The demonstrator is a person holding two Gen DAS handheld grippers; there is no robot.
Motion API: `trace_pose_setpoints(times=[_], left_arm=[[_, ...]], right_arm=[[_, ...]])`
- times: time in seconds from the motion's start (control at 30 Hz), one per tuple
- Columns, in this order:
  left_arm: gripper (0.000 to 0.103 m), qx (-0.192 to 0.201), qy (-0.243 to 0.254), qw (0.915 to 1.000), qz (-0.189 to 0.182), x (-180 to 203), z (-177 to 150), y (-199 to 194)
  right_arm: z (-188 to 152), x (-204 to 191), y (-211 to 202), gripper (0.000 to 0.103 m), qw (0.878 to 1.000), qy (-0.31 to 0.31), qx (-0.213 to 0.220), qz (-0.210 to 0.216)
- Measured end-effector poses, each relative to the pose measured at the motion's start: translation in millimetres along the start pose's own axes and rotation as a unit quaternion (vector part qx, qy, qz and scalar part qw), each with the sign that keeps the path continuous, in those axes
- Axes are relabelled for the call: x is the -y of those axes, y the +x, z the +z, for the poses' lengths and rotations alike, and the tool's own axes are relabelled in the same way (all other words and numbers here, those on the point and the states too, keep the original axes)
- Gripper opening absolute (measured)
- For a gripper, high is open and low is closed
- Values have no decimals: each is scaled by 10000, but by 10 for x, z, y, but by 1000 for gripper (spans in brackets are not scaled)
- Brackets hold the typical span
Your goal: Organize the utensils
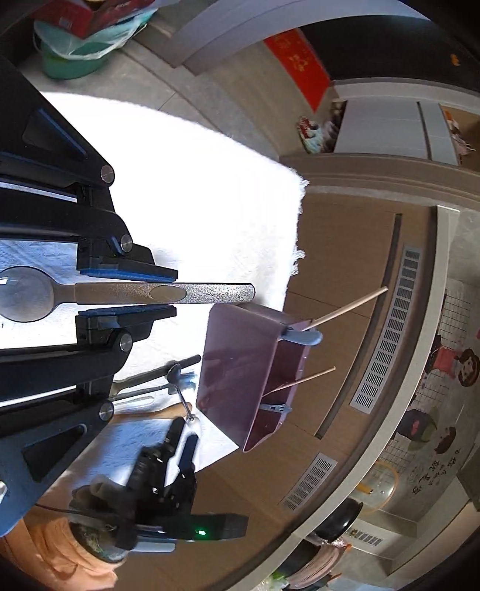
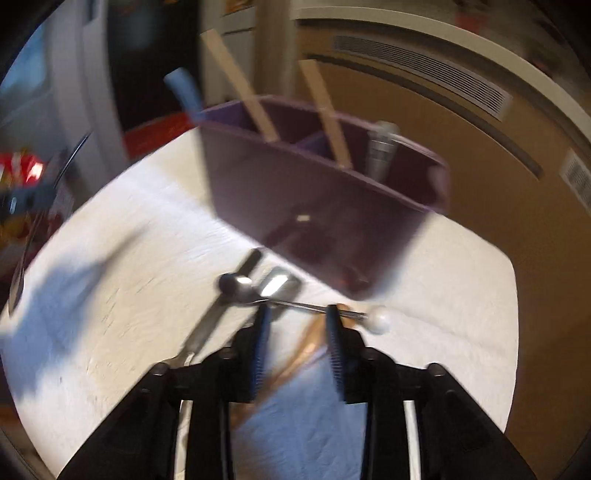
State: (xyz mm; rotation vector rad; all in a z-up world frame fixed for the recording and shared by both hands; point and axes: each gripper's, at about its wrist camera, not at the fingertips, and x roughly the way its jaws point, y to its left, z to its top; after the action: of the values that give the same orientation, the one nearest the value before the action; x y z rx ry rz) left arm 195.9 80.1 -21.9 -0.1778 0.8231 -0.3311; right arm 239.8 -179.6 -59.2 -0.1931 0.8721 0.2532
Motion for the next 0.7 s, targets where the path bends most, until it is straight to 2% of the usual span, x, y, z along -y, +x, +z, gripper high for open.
trace_pose_setpoints(times=[0.03,0.17,0.3,0.43,0.5,0.53,0.6,0.7], left_arm=[[10,-33,-22,10000,-42,-8,0,34],[10,-147,-44,9997,-182,23,-3,137],[10,-222,35,9996,-190,73,-24,175],[10,-301,26,9995,-47,37,-27,193],[10,-458,46,9989,-5,38,-49,248],[10,-550,69,9985,17,49,-65,284],[12,-759,68,9971,49,67,-99,364],[15,-1106,-7,9939,56,75,-132,517]], right_arm=[[-32,93,-10,50,9997,222,70,-49],[-98,497,70,50,9906,1353,188,-97],[-46,664,283,50,9785,2060,104,40],[-59,635,437,47,9769,2136,-67,64],[-39,571,420,37,9813,1923,-15,-82],[-29,555,409,27,9820,1890,-24,-74],[-22,550,360,22,9824,1868,-9,-38],[-30,506,198,22,9840,1782,79,-42]])
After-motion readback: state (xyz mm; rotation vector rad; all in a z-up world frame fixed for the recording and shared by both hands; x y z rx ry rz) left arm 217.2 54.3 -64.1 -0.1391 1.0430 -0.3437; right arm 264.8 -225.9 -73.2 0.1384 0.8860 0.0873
